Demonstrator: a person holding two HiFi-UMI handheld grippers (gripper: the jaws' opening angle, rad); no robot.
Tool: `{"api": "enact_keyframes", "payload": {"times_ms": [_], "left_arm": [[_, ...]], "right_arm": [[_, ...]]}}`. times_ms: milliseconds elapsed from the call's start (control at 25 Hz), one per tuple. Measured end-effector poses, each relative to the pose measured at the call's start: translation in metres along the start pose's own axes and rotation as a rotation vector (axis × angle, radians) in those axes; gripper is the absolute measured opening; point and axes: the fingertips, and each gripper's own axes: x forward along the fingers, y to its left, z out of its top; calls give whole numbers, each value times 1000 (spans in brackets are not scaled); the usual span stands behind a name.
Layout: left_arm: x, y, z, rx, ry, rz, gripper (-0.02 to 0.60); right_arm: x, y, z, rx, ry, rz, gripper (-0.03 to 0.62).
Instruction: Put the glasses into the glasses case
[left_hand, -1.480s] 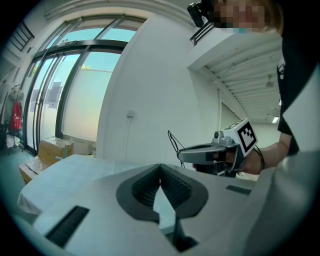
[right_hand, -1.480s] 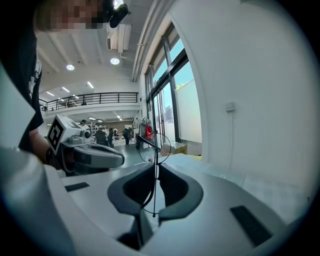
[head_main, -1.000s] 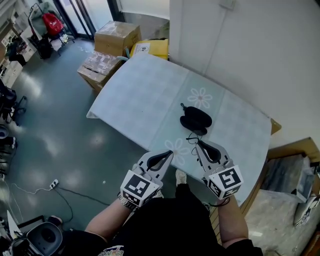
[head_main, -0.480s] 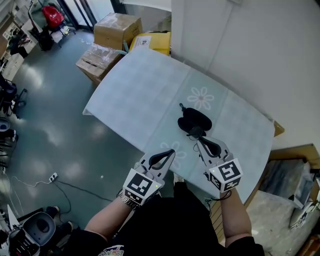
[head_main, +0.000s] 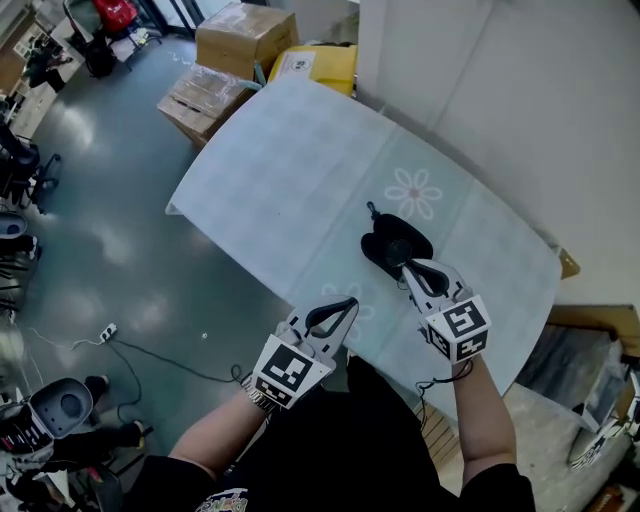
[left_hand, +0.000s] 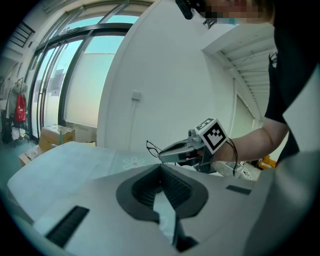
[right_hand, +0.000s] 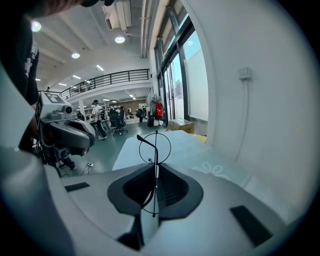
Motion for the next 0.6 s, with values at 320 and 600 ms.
{"api": "enact_keyframes", "payload": {"times_ms": [320,600], "left_arm": [[15,7,-4,-24,12,23,28],[22,13,-11,-54,26,33,28]], "right_arm": [[26,-22,-21,-64,104,66,49],[55,-33,-48,-106,221,117,48]]}}
